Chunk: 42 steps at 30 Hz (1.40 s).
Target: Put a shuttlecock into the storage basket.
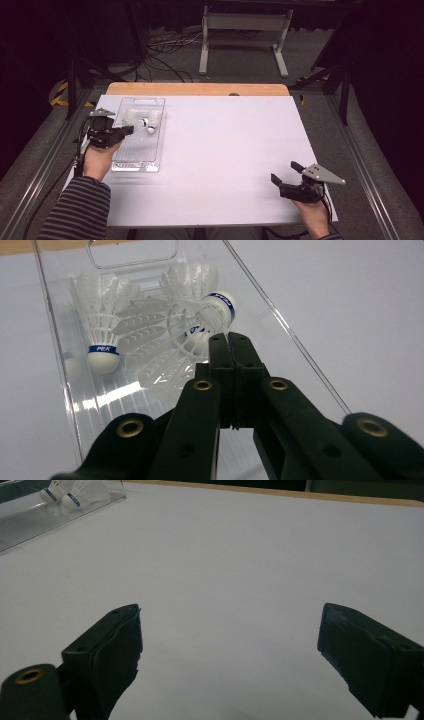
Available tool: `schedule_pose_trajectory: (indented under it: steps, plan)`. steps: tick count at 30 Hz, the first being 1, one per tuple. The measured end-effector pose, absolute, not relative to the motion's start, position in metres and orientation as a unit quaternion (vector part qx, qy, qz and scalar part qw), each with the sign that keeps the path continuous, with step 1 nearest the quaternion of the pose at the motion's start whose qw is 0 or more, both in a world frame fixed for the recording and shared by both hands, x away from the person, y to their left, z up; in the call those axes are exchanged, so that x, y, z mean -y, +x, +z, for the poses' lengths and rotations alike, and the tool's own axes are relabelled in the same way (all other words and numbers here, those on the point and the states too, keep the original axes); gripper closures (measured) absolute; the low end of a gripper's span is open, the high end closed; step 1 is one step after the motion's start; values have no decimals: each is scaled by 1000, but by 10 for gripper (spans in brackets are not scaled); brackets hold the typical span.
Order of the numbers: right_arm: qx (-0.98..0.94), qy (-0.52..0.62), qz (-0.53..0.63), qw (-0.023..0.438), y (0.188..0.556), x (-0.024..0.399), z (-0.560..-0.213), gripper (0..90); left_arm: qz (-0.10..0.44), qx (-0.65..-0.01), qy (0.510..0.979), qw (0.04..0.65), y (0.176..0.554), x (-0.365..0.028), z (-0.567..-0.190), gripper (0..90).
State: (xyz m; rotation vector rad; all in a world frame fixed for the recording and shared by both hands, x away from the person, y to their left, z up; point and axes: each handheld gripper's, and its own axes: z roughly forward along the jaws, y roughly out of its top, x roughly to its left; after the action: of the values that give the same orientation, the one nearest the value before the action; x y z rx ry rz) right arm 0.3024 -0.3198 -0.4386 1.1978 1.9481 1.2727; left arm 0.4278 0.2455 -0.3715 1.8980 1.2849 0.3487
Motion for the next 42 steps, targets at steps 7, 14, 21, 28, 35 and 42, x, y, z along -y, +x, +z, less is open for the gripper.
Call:
schedule_pose_trajectory:
  steps: [7, 14, 21, 28, 35, 42]
  plan:
    - [-718, 442, 471, 260, 302, 320, -438, 114, 135, -524, 749, 382, 437, -238, -375, 900]
    - [-719, 440, 473, 258, 302, 319, -438, 114, 137, -535, 749, 367, 443, -235, -379, 900]
    - [-719, 438, 474, 258, 302, 319, -438, 114, 137, -556, 738, 356, 448, -241, -384, 897]
    - [-721, 440, 470, 258, 303, 319, -438, 114, 135, -553, 742, 355, 451, -241, -387, 803]
    - [-719, 443, 468, 260, 303, 321, -439, 115, 152, -536, 750, 356, 448, -234, -385, 612]
    - [-718, 443, 469, 262, 302, 321, -439, 115, 165, -523, 750, 370, 444, -236, -380, 444]
